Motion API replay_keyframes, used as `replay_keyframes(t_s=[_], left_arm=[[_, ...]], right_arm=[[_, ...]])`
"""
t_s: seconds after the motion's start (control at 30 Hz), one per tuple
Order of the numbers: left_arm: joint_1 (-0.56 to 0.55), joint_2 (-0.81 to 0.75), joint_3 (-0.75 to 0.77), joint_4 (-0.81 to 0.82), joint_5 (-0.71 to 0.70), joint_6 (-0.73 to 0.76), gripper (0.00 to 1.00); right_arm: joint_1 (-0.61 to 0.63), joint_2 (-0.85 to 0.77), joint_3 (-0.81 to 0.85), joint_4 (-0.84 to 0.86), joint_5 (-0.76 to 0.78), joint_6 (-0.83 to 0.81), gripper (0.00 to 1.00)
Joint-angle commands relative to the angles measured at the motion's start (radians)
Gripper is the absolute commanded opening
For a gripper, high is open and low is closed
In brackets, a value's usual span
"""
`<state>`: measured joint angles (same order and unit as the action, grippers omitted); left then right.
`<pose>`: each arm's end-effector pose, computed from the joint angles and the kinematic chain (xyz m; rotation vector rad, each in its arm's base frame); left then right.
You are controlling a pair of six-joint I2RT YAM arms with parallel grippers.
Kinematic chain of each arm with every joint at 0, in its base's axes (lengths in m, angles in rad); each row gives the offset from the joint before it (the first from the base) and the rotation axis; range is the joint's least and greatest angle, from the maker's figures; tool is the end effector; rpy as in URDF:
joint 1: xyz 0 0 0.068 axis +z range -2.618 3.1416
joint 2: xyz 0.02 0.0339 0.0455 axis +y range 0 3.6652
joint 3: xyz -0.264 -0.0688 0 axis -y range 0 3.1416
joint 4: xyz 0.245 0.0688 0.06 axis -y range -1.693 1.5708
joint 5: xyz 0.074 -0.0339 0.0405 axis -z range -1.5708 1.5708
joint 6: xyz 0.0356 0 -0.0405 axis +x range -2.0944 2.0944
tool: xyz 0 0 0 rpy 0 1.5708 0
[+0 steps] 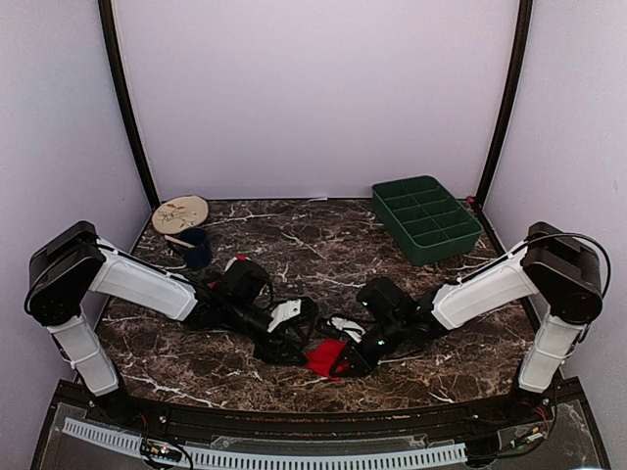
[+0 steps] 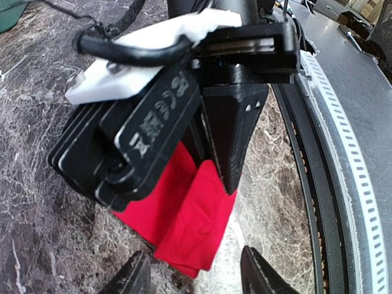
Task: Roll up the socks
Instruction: Roll the sock at the center of the board.
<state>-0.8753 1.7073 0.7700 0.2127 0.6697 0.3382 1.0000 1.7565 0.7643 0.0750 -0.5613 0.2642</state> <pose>0.1917 -0.2642 0.1456 1.6022 1.6784 -1.0429 0.1549 0.2764 0.1180 -1.2171 2.4242 1.1685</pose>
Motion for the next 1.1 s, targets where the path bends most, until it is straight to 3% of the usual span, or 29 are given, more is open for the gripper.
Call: replay_keyframes(t_s=[0.0,0.03,0.07,0.1,0.47,1.07], left_arm=[[-0.012,0.031,0.039,-0.02,-0.004,0.053,0.54],[-0.016,0.04,0.057,-0.037,-0.005,0.066,0.67],[-0.02,0.05,0.069,-0.054,-0.005,0.078,0.94],[-0.024,0.06,0.078,-0.064,-0.004,0.088,0.98],[-0.054,0.109,0.113,-0.087,-0.008,0.133,0.98],[-0.104,0.09,0.066,-0.002,-0.162,0.137,0.79]], right_arm=[[-0.009,0.015,-0.028,-0.018,-0.04,0.0,0.0],[-0.009,0.014,-0.029,-0.016,-0.042,0.0,0.0],[-0.01,0.014,-0.032,-0.015,-0.043,-0.001,0.0],[-0.012,0.014,-0.034,-0.013,-0.047,-0.002,0.0],[-0.024,0.019,-0.045,-0.01,-0.065,-0.011,0.0],[-0.038,0.033,-0.036,-0.029,-0.086,-0.028,0.0]])
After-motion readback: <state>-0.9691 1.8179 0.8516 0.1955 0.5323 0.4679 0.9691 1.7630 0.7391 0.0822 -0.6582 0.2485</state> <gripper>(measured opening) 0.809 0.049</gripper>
